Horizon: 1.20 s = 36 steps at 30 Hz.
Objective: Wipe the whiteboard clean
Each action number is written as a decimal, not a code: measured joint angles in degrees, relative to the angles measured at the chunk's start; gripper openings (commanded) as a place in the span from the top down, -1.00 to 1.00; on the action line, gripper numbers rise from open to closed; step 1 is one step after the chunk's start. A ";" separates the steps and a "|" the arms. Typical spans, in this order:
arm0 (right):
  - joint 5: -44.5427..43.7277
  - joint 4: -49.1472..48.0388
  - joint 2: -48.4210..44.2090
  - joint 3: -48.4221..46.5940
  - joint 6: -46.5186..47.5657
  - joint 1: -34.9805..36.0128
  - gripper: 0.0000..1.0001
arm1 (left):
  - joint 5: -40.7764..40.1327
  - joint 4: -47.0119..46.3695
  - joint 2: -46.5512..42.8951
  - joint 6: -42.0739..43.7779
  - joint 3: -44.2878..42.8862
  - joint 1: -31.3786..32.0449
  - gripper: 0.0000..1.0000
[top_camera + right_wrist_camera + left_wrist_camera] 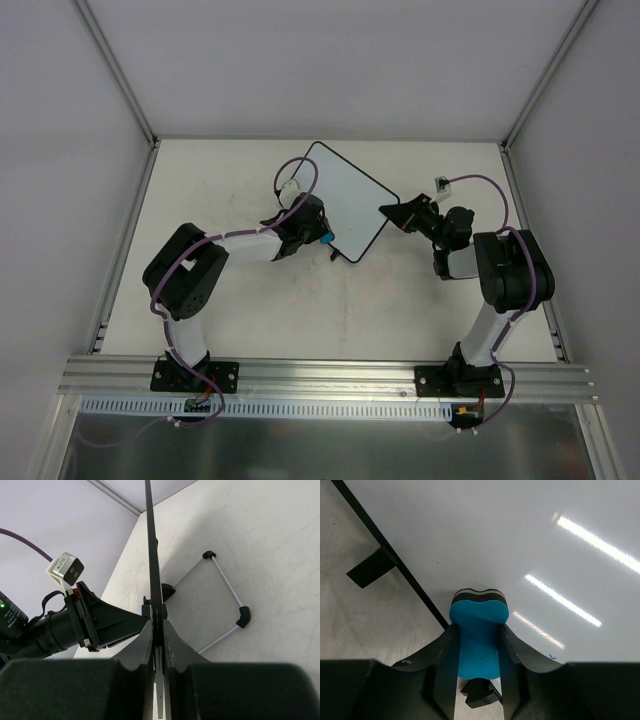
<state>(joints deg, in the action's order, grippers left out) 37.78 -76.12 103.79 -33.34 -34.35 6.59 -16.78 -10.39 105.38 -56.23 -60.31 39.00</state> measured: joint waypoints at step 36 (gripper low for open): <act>-0.46 -0.02 0.13 -0.09 0.07 -0.09 0.89 | 2.97 -5.51 2.14 16.94 -4.94 8.70 1.00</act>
<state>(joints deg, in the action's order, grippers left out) 37.32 -76.14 103.92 -33.43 -34.28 6.50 -13.80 -15.90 107.53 -39.29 -65.25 47.70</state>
